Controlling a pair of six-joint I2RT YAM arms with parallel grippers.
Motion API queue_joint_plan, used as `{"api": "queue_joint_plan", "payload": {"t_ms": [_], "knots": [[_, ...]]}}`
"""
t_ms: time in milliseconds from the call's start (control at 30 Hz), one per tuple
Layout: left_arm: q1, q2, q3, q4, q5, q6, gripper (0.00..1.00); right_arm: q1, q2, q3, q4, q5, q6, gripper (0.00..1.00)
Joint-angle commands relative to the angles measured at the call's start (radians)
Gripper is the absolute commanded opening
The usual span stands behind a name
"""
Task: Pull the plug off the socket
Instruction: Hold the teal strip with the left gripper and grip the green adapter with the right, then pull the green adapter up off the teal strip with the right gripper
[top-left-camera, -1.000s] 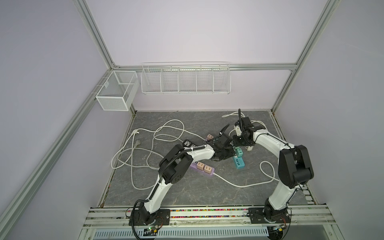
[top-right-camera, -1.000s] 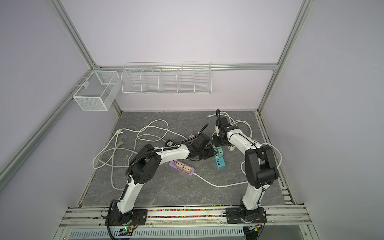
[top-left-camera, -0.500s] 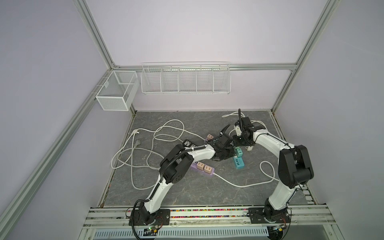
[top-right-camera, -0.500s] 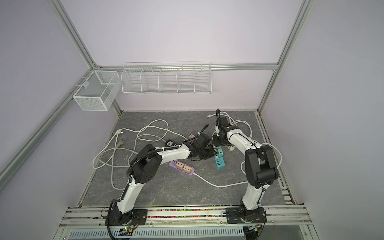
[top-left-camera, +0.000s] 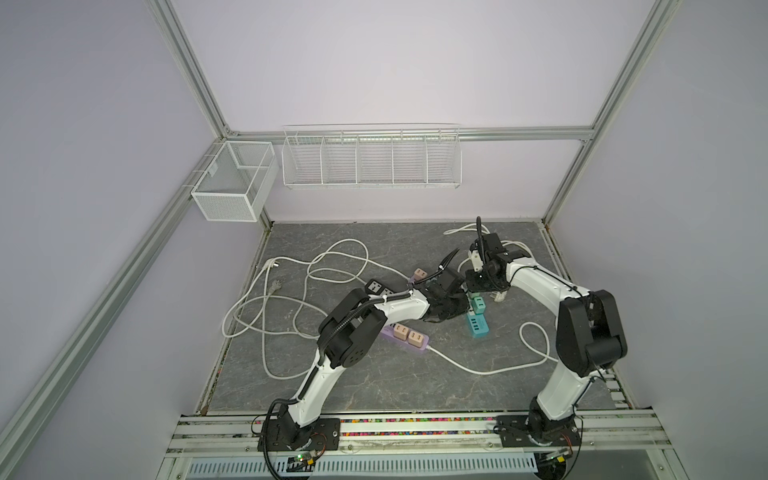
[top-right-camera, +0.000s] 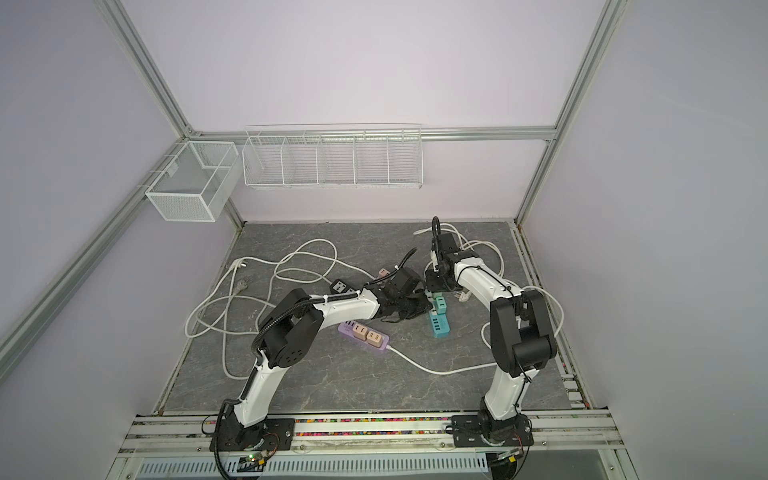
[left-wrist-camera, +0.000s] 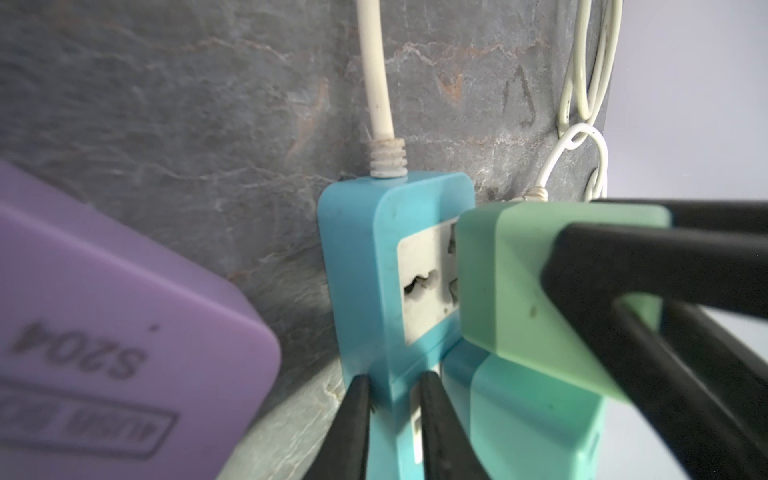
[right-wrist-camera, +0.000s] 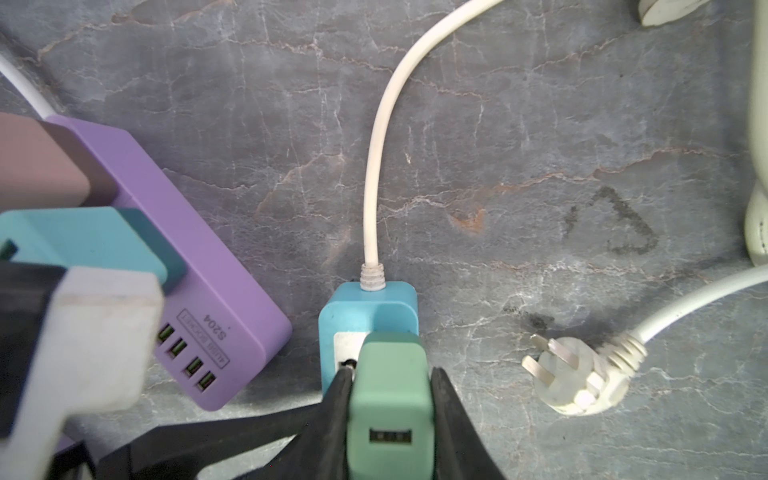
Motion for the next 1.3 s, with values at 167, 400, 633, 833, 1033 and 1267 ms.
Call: {"api": "queue_joint_plan", "payload": {"t_ms": [167,400,633,833,1033,1267], "knots": [[-0.005,0.043,-0.039,-0.086,-0.043,-0.008,0.21,0.028,0.010,0.041,-0.032,0.017,0.002,0.17],[-0.005,0.046,-0.044,-0.078,-0.039,-0.014,0.21,-0.003,-0.013,0.038,-0.035,0.003,0.003,0.16],[-0.005,0.039,-0.044,-0.079,-0.045,-0.012,0.21,0.023,-0.040,0.016,0.001,-0.019,0.017,0.15],[-0.005,0.039,-0.043,-0.074,-0.041,-0.011,0.21,-0.028,-0.120,0.003,0.001,-0.003,0.009,0.15],[-0.006,0.039,-0.037,-0.070,-0.035,-0.009,0.21,-0.046,-0.187,-0.014,0.021,-0.037,0.026,0.15],[-0.005,0.021,-0.012,-0.091,-0.047,0.020,0.23,-0.065,-0.210,-0.025,0.049,-0.104,0.053,0.15]]}}
